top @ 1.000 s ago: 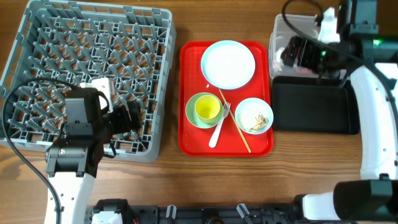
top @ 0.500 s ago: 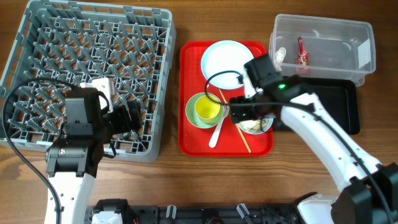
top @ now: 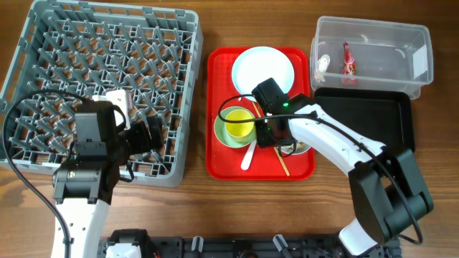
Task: Sort waste into correct bins and load items into the dishwasher rack
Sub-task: 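Grasp the blue bowl of rice with the right gripper, then tip the blue bowl over the black tray to dump the rice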
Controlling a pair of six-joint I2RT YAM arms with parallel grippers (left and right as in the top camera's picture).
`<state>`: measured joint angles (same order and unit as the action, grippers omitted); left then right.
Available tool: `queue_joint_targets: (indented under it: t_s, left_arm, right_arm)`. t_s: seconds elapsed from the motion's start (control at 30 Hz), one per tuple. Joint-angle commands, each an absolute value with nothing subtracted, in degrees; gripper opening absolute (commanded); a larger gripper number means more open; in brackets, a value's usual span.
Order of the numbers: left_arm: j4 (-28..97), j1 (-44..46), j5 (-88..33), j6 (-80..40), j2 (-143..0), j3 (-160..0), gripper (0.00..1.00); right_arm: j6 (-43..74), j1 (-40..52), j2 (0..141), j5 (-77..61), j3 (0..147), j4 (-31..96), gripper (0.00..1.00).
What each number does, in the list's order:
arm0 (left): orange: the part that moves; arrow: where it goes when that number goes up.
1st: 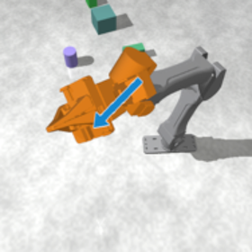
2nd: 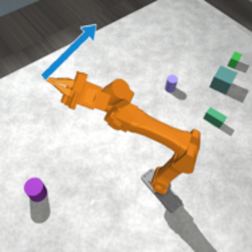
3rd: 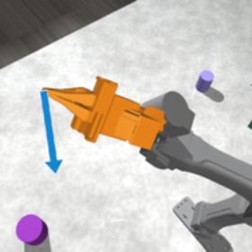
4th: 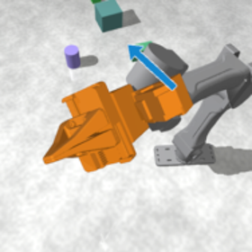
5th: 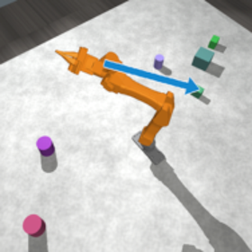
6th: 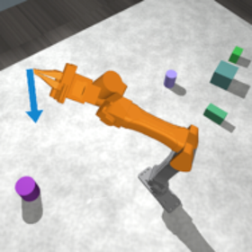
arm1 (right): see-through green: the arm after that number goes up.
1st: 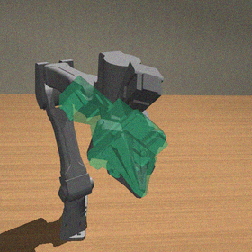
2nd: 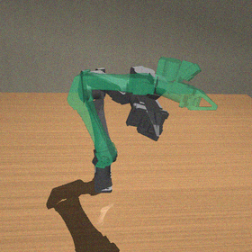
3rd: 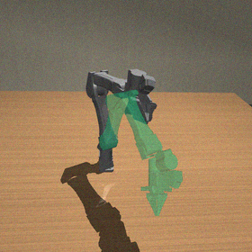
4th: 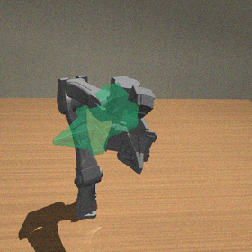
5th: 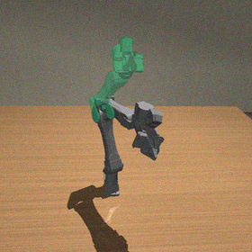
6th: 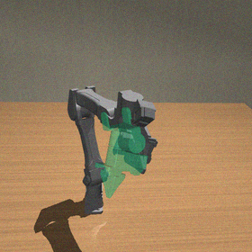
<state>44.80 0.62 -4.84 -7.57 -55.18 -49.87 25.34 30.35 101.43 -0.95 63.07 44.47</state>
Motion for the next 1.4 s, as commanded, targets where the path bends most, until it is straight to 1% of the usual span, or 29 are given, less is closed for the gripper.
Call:
queue_joint_targets:
  t_s: [0.0,0.03,0.17,0.23,0.3,0.4,0.6,0.83,0.97,1.13,1.37]
  left_arm:
    - [44.7,0.2,-5.8,-6.9,-55.1,-51.1,1.00]
    - [44.7,0.2,-5.8,-6.9,-55.1,-51.1,1.00]
    - [44.7,0.2,-5.8,-6.9,-55.1,-51.1,1.00]
    - [44.7,0.2,-5.8,-6.9,-55.1,-51.1,1.00]
    - [44.7,0.2,-5.8,-6.9,-55.1,-51.1,1.00]
    - [44.7,0.2,-5.8,-6.9,-55.1,-51.1,1.00]
    - [44.7,0.2,-5.8,-6.9,-55.1,-51.1,1.00]
    - [44.7,0.2,-5.8,-6.9,-55.1,-51.1,1.00]
    - [44.7,0.2,-5.8,-6.9,-55.1,-51.1,1.00]
    - [44.7,0.2,-5.8,-6.9,-55.1,-51.1,1.00]
    - [44.7,0.2,-5.8,-6.9,-55.1,-51.1,1.00]
  right_arm:
    - [28.7,30.5,102.5,2.3,62.4,44.2,0.23]
    - [28.7,30.5,102.5,2.5,62.4,44.2,0.18]
    - [30.0,30.5,102.8,4.1,62.2,44.4,0.15]
    - [30.0,30.5,102.9,4.1,62.2,44.4,0.08]
    - [30.1,30.5,102.9,4.1,62.2,44.4,0.07]
    - [30.0,30.5,102.9,4.1,62.2,44.4,0.04]
    - [30.0,30.5,102.1,2.8,64.4,46.4,0.04]
    - [26.9,28.3,91.1,-3.1,69.3,47.4,0.04]
    - [23.3,22.3,85.9,-10.7,69.3,47.4,0.04]
    - [15.2,6.9,85.3,-26.0,68.6,47.7,0.04]
    - [5.0,-10.5,87.5,-43.5,64.0,48.1,0.04]
